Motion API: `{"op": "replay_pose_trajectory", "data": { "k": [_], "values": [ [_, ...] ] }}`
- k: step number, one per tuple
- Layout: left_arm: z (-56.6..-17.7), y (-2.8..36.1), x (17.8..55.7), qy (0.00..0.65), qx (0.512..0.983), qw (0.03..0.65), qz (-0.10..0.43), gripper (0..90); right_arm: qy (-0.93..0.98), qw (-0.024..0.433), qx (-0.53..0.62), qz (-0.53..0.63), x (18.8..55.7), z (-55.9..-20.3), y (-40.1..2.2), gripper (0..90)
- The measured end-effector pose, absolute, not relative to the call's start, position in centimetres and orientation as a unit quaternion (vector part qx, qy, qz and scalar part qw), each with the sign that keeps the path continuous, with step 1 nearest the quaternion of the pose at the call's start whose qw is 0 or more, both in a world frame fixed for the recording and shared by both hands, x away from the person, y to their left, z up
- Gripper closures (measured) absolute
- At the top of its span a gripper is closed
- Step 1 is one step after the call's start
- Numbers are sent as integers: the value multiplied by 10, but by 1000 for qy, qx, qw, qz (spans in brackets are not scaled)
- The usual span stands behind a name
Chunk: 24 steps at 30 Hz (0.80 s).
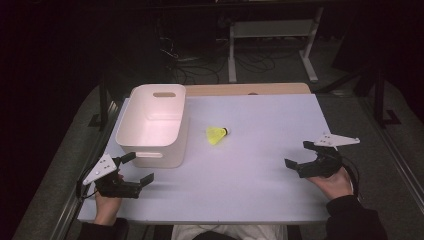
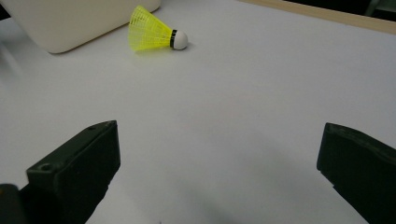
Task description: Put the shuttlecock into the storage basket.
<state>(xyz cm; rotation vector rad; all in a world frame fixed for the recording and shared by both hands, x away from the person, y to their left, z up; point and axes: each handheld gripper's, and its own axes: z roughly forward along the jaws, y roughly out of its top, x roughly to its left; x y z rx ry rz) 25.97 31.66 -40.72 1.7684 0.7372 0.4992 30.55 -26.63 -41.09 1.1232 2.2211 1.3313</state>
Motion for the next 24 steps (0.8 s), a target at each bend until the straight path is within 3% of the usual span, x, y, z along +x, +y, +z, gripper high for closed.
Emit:
{"op": "replay_pose_trajectory", "data": {
  "k": [24],
  "values": [
    [-408, 317, 258, 314, 747, 547, 212, 0, 781, 147, 393, 462, 307, -409, -265, 0]
  ]
}}
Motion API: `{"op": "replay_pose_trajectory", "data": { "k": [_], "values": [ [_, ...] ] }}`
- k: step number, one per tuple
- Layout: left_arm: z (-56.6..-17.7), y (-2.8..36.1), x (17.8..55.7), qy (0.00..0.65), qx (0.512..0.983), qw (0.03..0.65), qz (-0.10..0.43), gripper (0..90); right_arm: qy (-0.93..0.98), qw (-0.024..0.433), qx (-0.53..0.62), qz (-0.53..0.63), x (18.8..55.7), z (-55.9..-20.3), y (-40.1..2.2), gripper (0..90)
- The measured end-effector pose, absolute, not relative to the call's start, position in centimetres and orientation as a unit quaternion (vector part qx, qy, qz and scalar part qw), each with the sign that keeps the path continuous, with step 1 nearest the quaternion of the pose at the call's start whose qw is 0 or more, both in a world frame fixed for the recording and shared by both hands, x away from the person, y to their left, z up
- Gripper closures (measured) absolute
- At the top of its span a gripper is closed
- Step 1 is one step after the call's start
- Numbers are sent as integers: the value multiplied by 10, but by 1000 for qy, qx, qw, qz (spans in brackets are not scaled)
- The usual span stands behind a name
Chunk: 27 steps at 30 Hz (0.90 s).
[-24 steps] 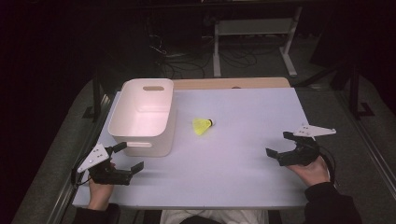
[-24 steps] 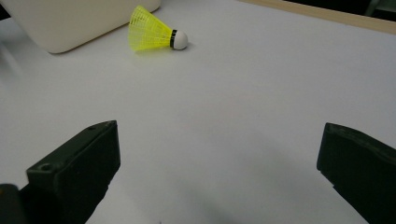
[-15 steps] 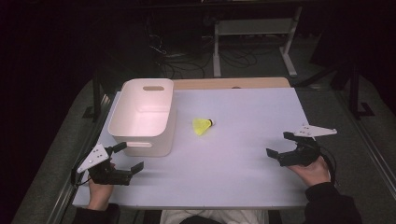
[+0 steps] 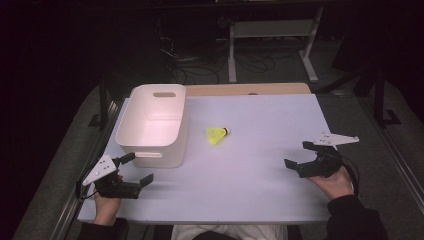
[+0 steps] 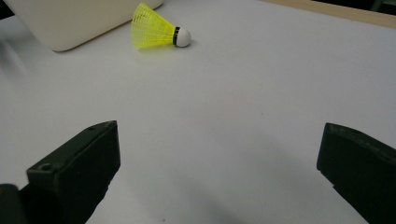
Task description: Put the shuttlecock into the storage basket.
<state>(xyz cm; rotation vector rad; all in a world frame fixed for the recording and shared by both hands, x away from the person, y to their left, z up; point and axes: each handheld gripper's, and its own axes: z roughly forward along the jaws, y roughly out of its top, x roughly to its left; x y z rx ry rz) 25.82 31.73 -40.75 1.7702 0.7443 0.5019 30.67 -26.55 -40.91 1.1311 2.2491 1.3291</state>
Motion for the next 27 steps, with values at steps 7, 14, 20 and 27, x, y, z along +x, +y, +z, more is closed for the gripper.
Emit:
{"op": "replay_pose_trajectory", "data": {
  "k": [7, 14, 20, 27],
  "values": [
    [-407, 318, 257, 316, 746, 546, 213, 0, 787, 143, 392, 453, 308, -409, -263, 0],
    [-408, 318, 256, 315, 746, 547, 213, 0, 795, 145, 385, 445, 310, -402, -258, 0],
    [-408, 319, 255, 316, 745, 548, 213, 0, 798, 146, 380, 445, 312, -394, -255, 0],
    [-408, 319, 254, 318, 741, 552, 212, 0, 802, 148, 373, 443, 316, -384, -250, 0]
  ]
}}
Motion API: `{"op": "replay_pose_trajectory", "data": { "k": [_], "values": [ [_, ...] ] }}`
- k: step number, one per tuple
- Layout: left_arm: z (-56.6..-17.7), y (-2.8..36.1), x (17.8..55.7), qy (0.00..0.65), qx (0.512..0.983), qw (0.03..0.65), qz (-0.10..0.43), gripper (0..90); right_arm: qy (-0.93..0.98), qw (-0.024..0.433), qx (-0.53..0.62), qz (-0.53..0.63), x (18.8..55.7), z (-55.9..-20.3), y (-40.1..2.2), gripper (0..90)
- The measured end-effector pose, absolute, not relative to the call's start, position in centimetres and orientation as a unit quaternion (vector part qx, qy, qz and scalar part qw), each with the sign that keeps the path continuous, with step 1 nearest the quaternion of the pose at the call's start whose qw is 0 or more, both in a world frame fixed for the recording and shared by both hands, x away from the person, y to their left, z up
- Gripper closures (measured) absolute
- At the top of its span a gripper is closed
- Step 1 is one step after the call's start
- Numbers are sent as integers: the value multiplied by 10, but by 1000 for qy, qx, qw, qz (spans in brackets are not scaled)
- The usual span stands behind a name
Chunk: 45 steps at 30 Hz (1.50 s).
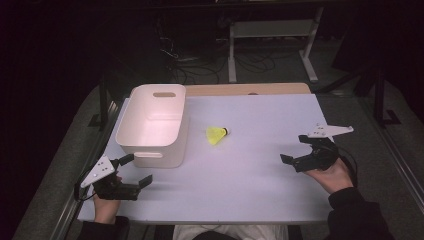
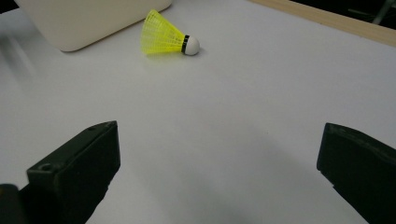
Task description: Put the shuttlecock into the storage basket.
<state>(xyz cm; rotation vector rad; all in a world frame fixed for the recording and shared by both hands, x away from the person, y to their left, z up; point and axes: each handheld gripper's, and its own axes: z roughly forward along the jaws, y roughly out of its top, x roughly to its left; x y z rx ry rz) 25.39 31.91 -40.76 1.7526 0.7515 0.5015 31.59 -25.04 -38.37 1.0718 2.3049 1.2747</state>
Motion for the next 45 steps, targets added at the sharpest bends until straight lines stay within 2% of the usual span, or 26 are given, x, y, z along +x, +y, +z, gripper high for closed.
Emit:
{"op": "replay_pose_trajectory", "data": {
  "k": [18, 45],
  "values": [
    [-408, 319, 253, 316, 742, 553, 208, 0, 821, 146, 344, 431, 331, -362, -230, 0],
    [-408, 320, 253, 315, 744, 552, 207, 0, 844, 133, 318, 411, 358, -349, -203, 0]
  ]
}}
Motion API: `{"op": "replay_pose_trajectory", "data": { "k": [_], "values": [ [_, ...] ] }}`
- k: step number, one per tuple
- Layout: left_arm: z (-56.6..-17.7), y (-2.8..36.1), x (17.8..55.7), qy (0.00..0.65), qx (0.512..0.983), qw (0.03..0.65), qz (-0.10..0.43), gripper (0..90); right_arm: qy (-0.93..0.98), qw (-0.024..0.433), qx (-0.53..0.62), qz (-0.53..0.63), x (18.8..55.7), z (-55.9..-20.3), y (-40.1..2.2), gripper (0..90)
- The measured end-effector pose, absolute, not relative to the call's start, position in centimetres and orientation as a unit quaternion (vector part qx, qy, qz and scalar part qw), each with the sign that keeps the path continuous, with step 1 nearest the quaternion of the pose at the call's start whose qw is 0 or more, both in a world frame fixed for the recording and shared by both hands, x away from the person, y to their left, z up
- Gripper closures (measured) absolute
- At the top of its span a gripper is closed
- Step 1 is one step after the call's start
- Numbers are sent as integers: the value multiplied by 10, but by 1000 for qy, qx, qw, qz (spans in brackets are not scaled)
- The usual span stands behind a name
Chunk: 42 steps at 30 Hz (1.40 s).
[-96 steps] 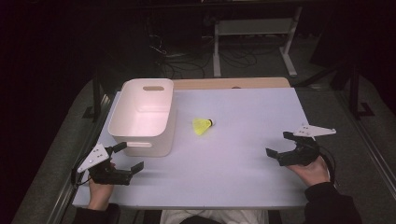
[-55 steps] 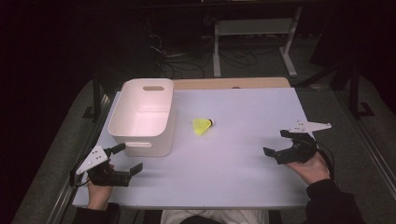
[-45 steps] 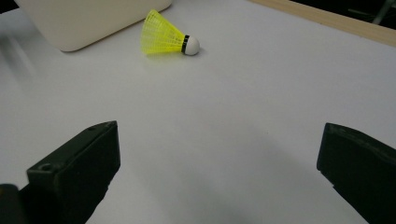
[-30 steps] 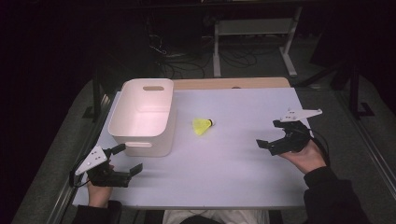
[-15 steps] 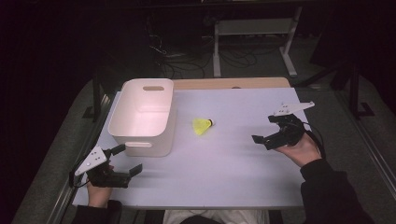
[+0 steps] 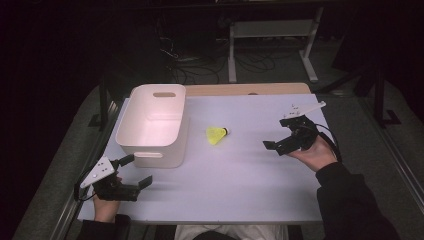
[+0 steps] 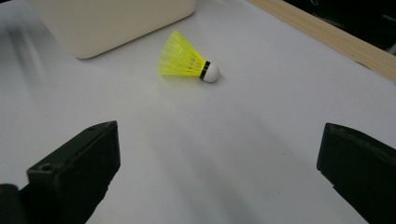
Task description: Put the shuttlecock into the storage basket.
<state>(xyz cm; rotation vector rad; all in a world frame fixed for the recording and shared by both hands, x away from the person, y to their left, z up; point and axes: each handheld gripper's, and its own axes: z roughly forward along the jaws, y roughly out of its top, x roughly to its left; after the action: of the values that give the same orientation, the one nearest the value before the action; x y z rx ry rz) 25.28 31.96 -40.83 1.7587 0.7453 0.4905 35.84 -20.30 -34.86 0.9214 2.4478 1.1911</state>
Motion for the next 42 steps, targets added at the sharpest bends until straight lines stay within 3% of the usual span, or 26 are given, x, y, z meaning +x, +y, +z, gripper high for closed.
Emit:
{"op": "replay_pose_trajectory", "data": {
  "k": [42],
  "values": [
    [-408, 320, 253, 316, 744, 551, 207, 0, 875, 101, 267, 392, 387, -342, -151, 0]
  ]
}}
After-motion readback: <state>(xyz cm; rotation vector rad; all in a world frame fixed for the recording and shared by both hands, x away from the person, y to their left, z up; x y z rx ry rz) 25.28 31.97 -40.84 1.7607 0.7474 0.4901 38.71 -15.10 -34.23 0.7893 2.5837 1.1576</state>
